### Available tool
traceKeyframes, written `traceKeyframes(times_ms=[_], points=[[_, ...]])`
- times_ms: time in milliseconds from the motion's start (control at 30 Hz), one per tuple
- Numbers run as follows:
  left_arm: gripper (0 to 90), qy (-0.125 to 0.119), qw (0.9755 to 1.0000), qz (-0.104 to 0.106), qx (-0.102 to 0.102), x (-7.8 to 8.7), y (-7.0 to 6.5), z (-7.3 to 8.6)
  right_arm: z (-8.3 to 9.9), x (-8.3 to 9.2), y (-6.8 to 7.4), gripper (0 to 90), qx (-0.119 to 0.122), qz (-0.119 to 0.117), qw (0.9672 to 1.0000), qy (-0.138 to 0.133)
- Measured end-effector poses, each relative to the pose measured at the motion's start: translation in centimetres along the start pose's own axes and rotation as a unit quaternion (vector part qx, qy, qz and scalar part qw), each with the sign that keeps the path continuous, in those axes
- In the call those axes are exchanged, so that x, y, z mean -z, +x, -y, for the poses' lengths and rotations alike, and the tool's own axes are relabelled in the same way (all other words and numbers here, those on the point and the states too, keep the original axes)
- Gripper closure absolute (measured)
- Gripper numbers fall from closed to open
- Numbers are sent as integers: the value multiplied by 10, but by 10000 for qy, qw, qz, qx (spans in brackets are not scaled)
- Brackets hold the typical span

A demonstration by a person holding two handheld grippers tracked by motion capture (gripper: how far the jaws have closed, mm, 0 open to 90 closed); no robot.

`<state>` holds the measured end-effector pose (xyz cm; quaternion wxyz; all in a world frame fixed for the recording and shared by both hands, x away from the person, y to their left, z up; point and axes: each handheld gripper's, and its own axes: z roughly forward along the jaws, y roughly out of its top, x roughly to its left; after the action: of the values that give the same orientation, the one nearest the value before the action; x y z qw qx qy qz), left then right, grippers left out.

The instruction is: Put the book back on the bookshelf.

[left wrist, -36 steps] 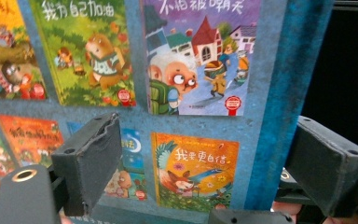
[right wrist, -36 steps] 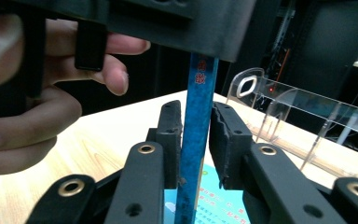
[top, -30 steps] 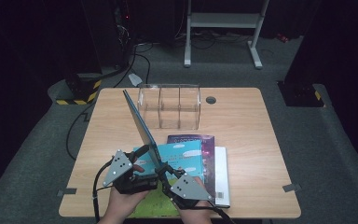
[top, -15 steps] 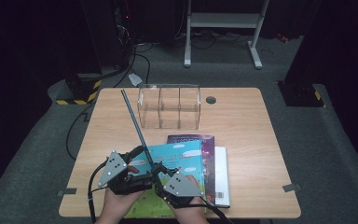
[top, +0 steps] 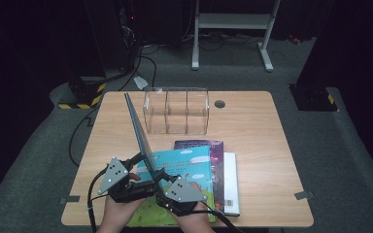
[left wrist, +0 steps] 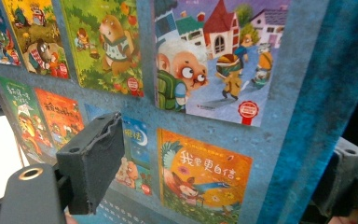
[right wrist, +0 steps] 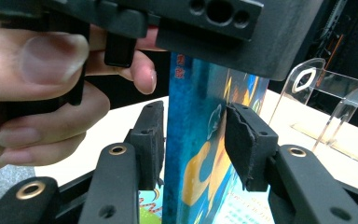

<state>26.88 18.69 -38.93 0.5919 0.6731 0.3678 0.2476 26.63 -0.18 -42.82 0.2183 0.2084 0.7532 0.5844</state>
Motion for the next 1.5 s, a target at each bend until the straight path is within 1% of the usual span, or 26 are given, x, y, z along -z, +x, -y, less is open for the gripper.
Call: traceKeyframes(times_ms=[133,367,500,567,633,733,1033,1233,1367,1467,1500], points=[[161,16,10000,-6,-2,0,1,0,0,2,1,560,14,-3,10000,-22],[161,15,10000,17,-6,-1,1,0,3,10,-3,549,-116,-9,9999,-47],[161,15,10000,10,-24,-1,2,0,7,17,-3,546,-145,24,9999,-48],[161,23,10000,13,-43,0,2,0,9,20,-4,543,-173,3,9998,-41],[162,21,10000,8,-40,0,1,0,10,22,-5,540,-159,-31,9999,-15],[161,18,10000,4,-45,0,2,0,12,25,-4,546,-150,3,9999,-20],[161,10,10000,-41,-2,0,5,0,13,31,-4,550,-172,-5,9998,-32],[164,27,10000,-81,-37,1,5,0,16,41,-11,554,-197,137,9997,-48],[165,31,9999,-86,-41,1,5,0,19,49,-20,556,-228,314,9992,-48],[166,28,9999,-97,-43,1,5,0,22,55,-28,556,-161,502,9986,-22],[166,30,9999,-98,-45,1,5,0,23,57,-30,555,-171,553,9983,-4]])
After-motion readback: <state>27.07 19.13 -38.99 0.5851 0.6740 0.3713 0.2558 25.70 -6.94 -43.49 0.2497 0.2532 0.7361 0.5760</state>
